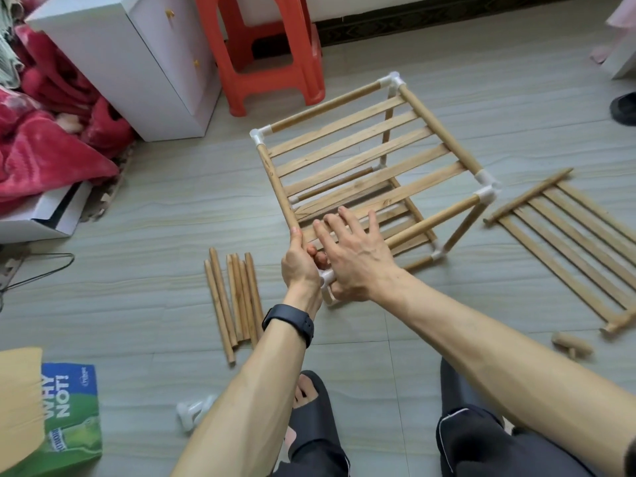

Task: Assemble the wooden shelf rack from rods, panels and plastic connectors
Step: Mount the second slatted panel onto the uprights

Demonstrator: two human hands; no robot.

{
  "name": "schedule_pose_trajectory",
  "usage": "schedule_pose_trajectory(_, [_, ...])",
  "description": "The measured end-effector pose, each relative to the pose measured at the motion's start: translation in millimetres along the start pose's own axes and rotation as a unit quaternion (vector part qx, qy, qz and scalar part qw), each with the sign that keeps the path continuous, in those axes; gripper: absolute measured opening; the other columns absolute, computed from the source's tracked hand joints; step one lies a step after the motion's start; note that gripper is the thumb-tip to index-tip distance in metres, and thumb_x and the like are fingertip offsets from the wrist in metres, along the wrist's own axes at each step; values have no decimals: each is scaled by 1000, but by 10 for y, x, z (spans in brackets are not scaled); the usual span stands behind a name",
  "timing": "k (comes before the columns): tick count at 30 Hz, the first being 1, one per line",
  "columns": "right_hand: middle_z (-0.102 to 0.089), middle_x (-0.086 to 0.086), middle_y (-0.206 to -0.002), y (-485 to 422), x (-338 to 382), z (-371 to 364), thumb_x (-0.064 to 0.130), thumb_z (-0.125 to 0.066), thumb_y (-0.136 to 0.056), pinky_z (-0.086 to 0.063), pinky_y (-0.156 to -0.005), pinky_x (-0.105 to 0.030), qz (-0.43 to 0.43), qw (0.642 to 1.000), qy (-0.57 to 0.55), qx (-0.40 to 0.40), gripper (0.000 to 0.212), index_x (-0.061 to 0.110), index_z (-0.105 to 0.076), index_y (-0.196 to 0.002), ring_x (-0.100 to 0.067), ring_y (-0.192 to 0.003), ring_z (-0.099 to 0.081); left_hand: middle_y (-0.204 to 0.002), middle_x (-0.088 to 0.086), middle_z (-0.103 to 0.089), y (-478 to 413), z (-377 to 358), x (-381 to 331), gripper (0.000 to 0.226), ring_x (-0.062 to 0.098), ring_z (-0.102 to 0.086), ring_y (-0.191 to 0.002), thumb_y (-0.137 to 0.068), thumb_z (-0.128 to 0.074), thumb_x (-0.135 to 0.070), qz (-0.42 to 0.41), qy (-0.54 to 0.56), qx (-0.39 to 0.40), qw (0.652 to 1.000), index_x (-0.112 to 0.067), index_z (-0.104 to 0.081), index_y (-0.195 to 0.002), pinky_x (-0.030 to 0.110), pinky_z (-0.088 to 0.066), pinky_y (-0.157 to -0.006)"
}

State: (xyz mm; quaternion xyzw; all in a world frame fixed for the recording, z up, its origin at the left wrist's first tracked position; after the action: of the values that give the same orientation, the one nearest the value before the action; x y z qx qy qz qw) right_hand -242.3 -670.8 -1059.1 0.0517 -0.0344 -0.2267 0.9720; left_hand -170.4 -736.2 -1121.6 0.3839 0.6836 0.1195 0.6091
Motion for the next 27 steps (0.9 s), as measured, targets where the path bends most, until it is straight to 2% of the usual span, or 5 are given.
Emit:
schedule_pose_trajectory(15, [-12, -12, -168, -57, -80, -35, 43, -59, -81, -21, -114, -75, 37, 999, 5, 18, 100, 12, -9, -162, -35, -156, -6, -46, -7, -45, 59, -25, 13, 44, 11, -41, -37, -85, -66, -59, 0, 47, -54, 997, -18, -59, -70, 30, -43, -57])
schedule_pose_trajectory(20, [-6, -6, -171, -96, -190, -13, 48, -59, -83, -19, -119, -67, 87, 995, 46, 23, 101, 20, -4, -163, -29, -157, -2, -71, -7, -72, 92, -69, -52, 65, 18, -68, -77, -98, -36, -70, -31, -190, 15, 981, -16, -69, -83, 33, -53, -67])
schedule_pose_trajectory(22, [2, 0, -171, 40, -402, -29, 47, -58, -84, -6, -125, -59, 116, 990, 68, 33, 101, 26, 1, -163, -24, -157, 5, -98, -3, -75, 205, -154, -18, 64, 21, -69, -96, -101, -33, -67, -17, -305, 122, 944, -17, -71, -111, 38, -56, -86])
schedule_pose_trajectory(24, [4, 3, -169, 276, -680, -11, 46, -55, -85, 4, -126, -52, 106, 991, 70, 35, 96, 32, -1, -163, -21, -157, 4, -100, -4, -73, 317, -199, -73, 52, 21, -68, -97, -101, -39, -62, -90, -473, 201, 853, -22, -72, -105, 38, -53, -83])
schedule_pose_trajectory(27, [-39, -11, -160, 742, -1065, 197, 23, -66, -80, -26, -120, -58, 14, 996, -14, -90, 70, 22, -51, -148, -33, -150, -33, -99, -10, -63, 565, -344, -512, 35, 19, -57, -101, -91, -55, -63, -396, -621, 138, 662, -31, -67, -96, 36, -49, -81])
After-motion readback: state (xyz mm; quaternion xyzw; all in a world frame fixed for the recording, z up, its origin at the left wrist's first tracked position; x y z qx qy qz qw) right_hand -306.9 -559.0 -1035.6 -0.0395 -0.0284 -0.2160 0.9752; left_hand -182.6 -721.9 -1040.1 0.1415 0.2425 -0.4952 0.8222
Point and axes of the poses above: each hand's wrist, its own y-axis away from the middle knuckle, its own z-axis out of the back of the hand, x = y × z, the point moved 9 cm from there along -y, towards the middle knuckle
